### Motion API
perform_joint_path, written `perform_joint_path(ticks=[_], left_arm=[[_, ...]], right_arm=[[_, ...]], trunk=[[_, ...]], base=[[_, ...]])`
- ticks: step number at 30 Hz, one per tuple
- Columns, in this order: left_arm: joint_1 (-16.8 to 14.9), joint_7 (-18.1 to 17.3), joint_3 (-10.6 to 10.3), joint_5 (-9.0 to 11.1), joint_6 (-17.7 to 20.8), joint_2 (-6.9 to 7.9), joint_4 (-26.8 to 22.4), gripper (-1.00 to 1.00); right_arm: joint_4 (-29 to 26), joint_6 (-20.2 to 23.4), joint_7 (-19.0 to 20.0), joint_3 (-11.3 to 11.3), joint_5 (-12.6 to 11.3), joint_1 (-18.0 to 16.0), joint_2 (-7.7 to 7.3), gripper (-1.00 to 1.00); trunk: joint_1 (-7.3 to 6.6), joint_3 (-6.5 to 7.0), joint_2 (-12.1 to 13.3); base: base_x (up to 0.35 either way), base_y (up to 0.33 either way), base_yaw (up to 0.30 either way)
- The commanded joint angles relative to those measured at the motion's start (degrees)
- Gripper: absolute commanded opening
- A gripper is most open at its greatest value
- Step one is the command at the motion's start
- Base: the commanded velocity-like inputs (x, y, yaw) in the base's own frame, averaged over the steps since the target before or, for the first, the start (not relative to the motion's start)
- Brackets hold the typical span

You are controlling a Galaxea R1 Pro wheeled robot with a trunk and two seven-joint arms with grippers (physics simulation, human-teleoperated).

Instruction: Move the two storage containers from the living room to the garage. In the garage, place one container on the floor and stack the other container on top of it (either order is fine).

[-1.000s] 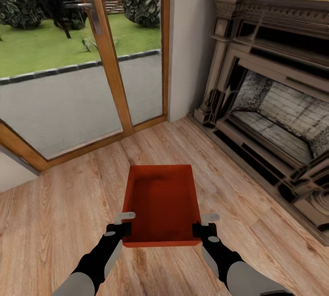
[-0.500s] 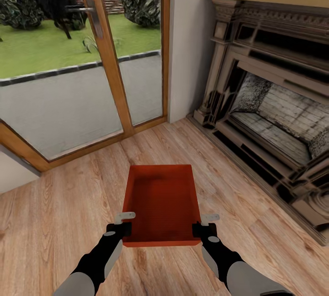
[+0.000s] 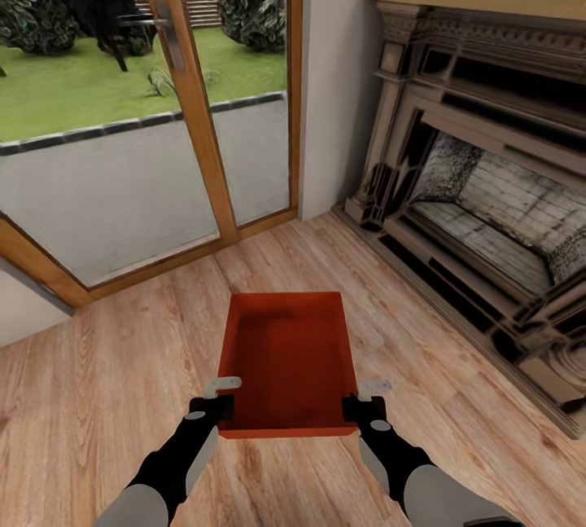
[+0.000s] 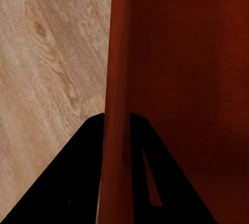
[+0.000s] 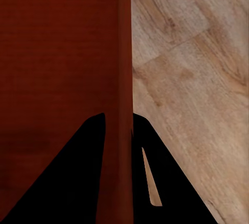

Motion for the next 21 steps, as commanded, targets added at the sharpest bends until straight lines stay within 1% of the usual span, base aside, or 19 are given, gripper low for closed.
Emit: perform_joint_path(ticks=[1, 12, 21], left_arm=[[0.0, 0.6, -0.3, 0.3, 0.3, -0.04, -0.2, -1.00], [0.0, 0.6, -0.3, 0.2, 0.3, -0.04, -0.3, -1.00], [0.0, 0.6, -0.3, 0.2, 0.4, -0.04, -0.3, -1.00]], right_arm=[[0.1, -0.2, -1.3, -0.3, 0.0, 0.0, 0.05, -1.00], [0.2, -0.2, -2.7, -0.3, 0.1, 0.0, 0.08, -1.00], [0.2, -0.2, -2.8, -0.3, 0.0, 0.0, 0.08, -1.00]], trunk=[[0.00, 0.05, 0.0], [0.00, 1.03, 0.0], [0.00, 1.83, 0.0]], base=[[0.000, 0.000, 0.000], [0.000, 0.000, -0.070], [0.000, 0.000, -0.085]])
